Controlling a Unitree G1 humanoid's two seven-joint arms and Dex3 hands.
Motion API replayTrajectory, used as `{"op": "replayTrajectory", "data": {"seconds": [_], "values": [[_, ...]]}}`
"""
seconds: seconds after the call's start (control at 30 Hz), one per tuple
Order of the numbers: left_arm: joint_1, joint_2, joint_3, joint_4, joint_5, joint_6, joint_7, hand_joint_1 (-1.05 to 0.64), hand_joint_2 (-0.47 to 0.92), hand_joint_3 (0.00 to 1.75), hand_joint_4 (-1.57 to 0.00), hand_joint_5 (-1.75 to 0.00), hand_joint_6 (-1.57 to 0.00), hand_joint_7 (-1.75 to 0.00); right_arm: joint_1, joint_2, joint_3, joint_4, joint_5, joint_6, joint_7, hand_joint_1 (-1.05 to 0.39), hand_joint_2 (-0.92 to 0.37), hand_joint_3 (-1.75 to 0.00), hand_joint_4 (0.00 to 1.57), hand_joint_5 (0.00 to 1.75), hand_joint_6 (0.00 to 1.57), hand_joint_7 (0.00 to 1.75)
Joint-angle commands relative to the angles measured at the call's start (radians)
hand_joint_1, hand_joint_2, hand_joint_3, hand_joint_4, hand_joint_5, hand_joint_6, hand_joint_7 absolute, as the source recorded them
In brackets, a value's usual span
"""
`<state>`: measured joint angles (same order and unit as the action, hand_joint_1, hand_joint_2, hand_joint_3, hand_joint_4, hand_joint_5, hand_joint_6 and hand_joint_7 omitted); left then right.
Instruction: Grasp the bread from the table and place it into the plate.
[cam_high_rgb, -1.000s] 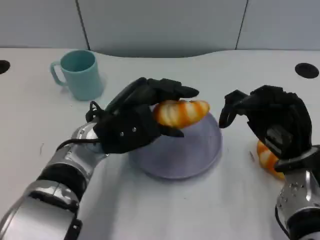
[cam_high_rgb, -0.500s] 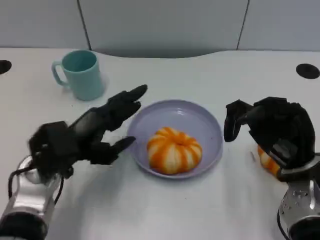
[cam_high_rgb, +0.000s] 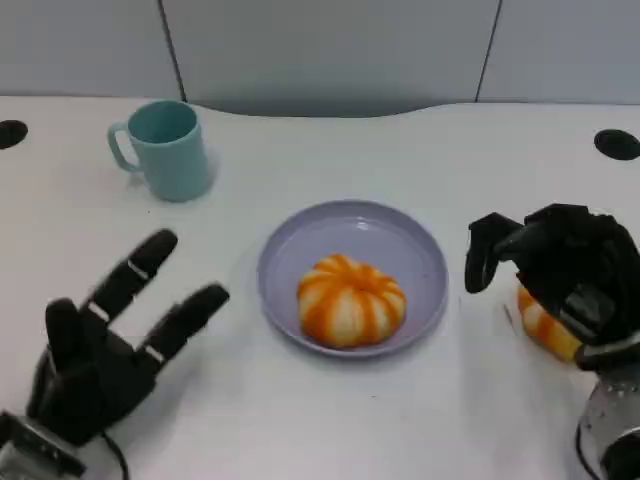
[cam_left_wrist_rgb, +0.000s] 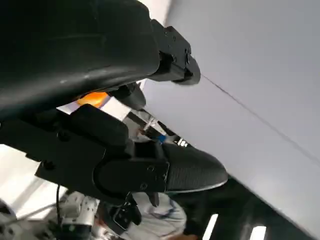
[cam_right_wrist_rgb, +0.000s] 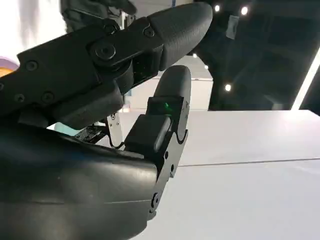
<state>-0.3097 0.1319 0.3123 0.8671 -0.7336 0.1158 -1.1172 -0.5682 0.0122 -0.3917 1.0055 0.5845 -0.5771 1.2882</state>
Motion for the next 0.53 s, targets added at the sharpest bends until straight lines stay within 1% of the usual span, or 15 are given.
{"op": "replayTrajectory", "data": {"seconds": [0.03, 0.07, 0.1, 0.2, 0.27, 0.37, 0.47, 0.53], "values": [[-0.023, -0.045, 0.015, 0.022, 0.049, -0.085, 0.013, -1.05, 0.92, 0.42, -0.39, -1.33, -0.53, -0.63, -0.015, -0.057, -0.016, 0.008, 0.004, 0.043, 0.006, -0.47, -0.87, 0.00, 0.64, 1.53, 0.99, 0.42], [-0.020, -0.055, 0.018, 0.015, 0.056, -0.094, 0.026, -1.05, 0.92, 0.44, -0.40, -1.48, -0.52, -0.81, -0.014, -0.062, -0.017, 0.006, 0.002, 0.046, 0.006, -0.48, -0.86, 0.00, 0.65, 1.53, 1.00, 0.42], [-0.018, -0.061, 0.020, 0.011, 0.061, -0.099, 0.034, -1.05, 0.92, 0.44, -0.40, -1.53, -0.51, -0.90, -0.013, -0.064, -0.018, 0.005, -0.001, 0.048, 0.004, -0.48, -0.86, 0.00, 0.66, 1.53, 1.00, 0.43], [0.033, -0.093, 0.021, -0.077, 0.063, -0.067, 0.112, -1.05, 0.92, 0.42, -0.40, -1.65, -0.51, -1.03, 0.022, -0.075, -0.008, -0.027, -0.020, 0.069, -0.025, -0.49, -0.84, 0.00, 0.65, 1.53, 1.01, 0.44], [0.056, -0.103, 0.021, -0.121, 0.064, -0.050, 0.145, -1.05, 0.92, 0.41, -0.41, -1.68, -0.53, -1.08, 0.035, -0.073, -0.006, -0.042, -0.023, 0.079, -0.036, -0.48, -0.83, 0.00, 0.64, 1.55, 1.01, 0.45], [0.069, -0.109, 0.020, -0.153, 0.066, -0.034, 0.163, -1.05, 0.92, 0.41, -0.41, -1.68, -0.52, -1.10, 0.041, -0.072, -0.003, -0.056, -0.026, 0.087, -0.043, -0.48, -0.83, 0.00, 0.64, 1.56, 1.01, 0.45], [0.131, -0.112, 0.017, -0.248, 0.061, 0.008, 0.195, -1.01, 0.92, 0.38, -0.40, -1.74, -0.53, -1.16, 0.075, -0.046, 0.013, -0.106, -0.028, 0.076, -0.050, -0.50, -0.85, -0.01, 0.64, 1.61, 1.00, 0.45], [0.161, -0.109, 0.015, -0.303, 0.055, 0.039, 0.196, -0.99, 0.92, 0.36, -0.40, -1.74, -0.52, -1.17, 0.098, -0.033, 0.022, -0.148, -0.023, 0.085, -0.068, -0.49, -0.85, 0.00, 0.65, 1.61, 1.00, 0.44]]}}
